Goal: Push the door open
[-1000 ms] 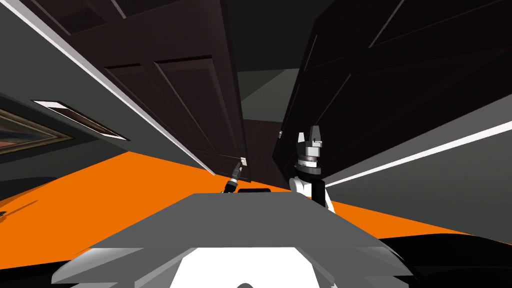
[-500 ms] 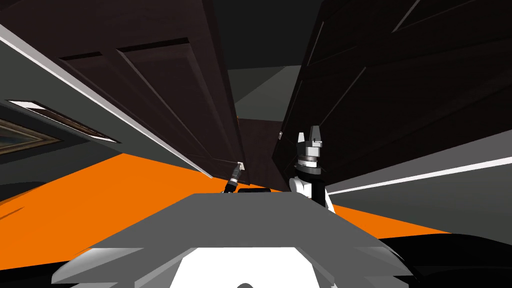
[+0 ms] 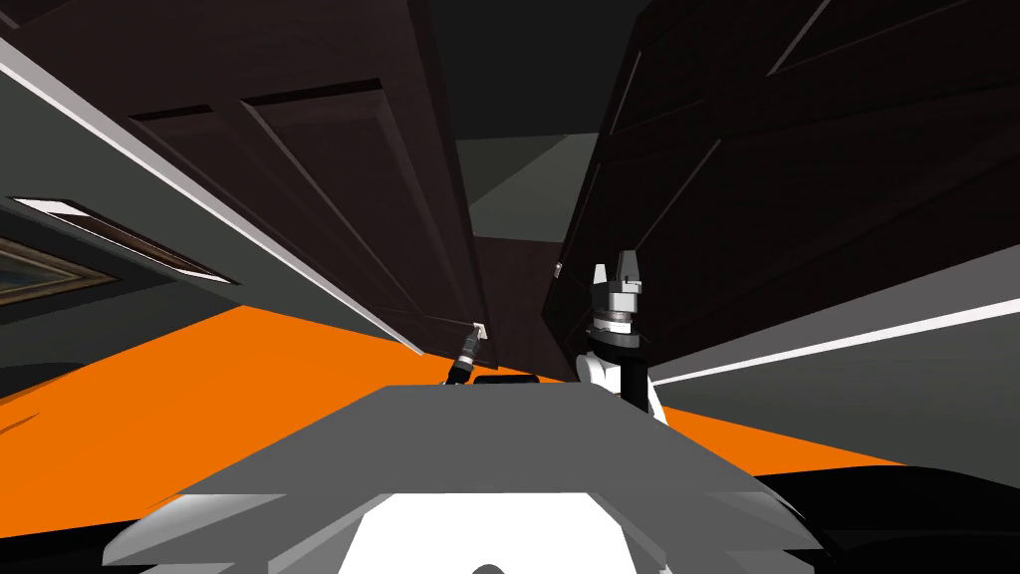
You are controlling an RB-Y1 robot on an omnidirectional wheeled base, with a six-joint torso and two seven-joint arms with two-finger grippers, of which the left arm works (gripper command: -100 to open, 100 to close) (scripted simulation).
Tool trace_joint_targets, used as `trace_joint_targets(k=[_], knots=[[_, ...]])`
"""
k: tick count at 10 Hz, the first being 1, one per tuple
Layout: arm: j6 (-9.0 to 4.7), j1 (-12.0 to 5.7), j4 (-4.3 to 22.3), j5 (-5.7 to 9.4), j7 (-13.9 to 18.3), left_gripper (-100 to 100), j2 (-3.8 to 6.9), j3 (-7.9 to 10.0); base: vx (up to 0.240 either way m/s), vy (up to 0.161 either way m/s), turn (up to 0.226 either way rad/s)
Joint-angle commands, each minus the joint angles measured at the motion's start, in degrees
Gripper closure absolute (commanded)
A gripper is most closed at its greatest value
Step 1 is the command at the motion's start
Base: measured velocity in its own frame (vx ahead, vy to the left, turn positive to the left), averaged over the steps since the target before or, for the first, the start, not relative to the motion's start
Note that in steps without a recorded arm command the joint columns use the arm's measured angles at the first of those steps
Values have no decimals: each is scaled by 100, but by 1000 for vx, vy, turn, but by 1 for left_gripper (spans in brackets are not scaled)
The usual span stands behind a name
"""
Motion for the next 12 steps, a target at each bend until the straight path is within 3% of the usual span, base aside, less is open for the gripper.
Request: trace_joint_targets(k=[1,7,11,12], knots=[[2,-25,23,23,-35,100,21,69,106,-33,38],[12,-139,132,129,-198,100,54,387,186,-67,58],[21,-246,233,227,-349,100,14,684,203,-76,107],[68,-144,100,216,-279,-100,38,578,-50,-56,51]])
